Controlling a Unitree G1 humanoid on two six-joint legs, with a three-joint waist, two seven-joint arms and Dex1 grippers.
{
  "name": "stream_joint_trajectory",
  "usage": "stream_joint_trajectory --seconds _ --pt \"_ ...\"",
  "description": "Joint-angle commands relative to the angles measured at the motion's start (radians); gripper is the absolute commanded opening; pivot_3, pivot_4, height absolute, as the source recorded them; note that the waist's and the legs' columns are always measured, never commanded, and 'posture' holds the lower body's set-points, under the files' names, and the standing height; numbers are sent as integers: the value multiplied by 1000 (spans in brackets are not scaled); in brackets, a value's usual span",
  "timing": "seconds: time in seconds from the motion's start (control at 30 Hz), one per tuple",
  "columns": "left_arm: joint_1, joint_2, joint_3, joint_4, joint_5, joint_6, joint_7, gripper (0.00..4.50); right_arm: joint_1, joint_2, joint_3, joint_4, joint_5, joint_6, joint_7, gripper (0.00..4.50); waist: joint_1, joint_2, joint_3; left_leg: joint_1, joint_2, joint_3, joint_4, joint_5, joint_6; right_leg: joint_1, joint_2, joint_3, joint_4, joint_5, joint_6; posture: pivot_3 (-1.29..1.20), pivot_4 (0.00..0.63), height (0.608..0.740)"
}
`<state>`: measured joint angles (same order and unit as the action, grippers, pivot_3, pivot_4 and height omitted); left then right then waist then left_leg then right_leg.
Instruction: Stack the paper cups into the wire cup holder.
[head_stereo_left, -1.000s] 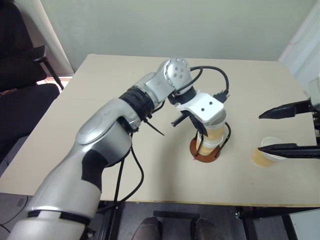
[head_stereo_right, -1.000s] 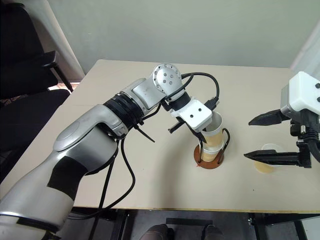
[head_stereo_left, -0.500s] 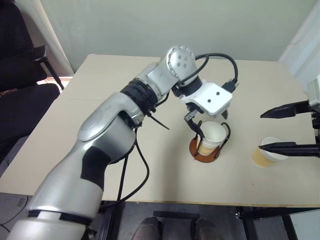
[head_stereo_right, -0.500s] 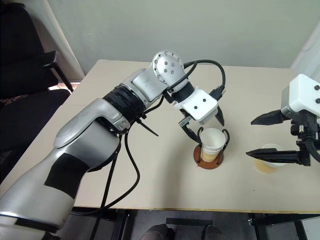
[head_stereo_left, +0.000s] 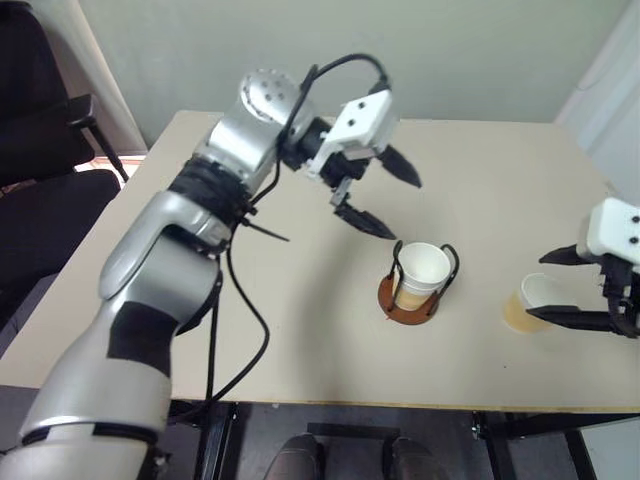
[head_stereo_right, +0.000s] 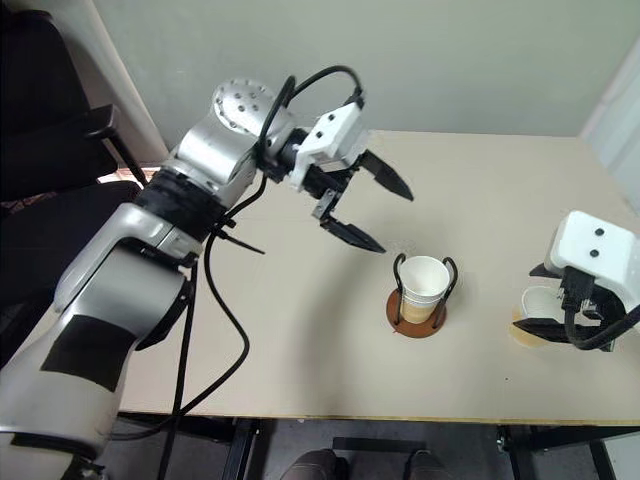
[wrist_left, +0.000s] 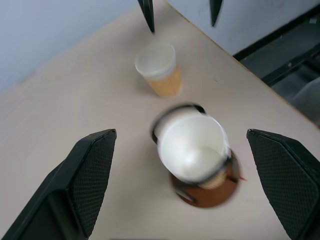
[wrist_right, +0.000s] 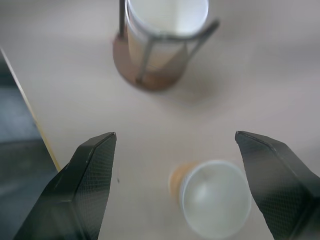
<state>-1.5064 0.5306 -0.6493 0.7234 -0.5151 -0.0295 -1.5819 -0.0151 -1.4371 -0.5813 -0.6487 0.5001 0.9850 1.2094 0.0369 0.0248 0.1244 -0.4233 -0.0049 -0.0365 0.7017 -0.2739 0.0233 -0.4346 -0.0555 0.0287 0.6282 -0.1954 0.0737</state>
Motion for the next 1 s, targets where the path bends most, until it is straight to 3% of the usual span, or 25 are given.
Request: stream_joint_trajectory --seconds 0.03,0.2,0.57,0.7,0.8,0.93,1.0 --pt "29 67 43 -73 43 -12 -33 4478 107 -17 18 47 -166 -136 15 3956 0 0 0 0 0 0 0 0 0 0 0 0 0 0 0 0 150 740" --pt "71 93 76 -117 91 22 -33 4478 148 -2 76 138 -244 -260 10 3956 0 0 0 3 -1 0 0 0 1 3 -1 0 -1 0 0 0 150 740" --pt "136 118 111 -226 94 68 -33 4478 0 21 379 247 -285 -371 -37 3956 -7 0 0 4 0 0 -1 0 1 4 0 0 -1 0 0 0 150 740" --pt "152 132 108 -245 90 57 -33 4500 -63 43 470 272 -302 -386 -40 3073 -7 0 0 4 0 0 -1 0 1 4 -1 0 -1 0 0 0 150 740" --pt "157 139 112 -255 89 65 -33 4500 -67 46 489 276 -309 -397 -32 1974 -7 0 0 4 0 -1 -1 0 1 4 -1 0 -1 0 0 0 150 740" --pt "165 155 113 -263 91 73 -33 4500 -52 42 446 265 -279 -391 -2 471 -7 0 0 4 0 -1 -1 0 1 4 -1 0 -1 0 0 0 150 740" --pt "166 165 112 -266 91 78 -33 4500 -37 40 392 256 -242 -373 31 55 -8 0 0 4 0 -1 -1 0 1 4 -1 0 -1 0 0 0 150 740"
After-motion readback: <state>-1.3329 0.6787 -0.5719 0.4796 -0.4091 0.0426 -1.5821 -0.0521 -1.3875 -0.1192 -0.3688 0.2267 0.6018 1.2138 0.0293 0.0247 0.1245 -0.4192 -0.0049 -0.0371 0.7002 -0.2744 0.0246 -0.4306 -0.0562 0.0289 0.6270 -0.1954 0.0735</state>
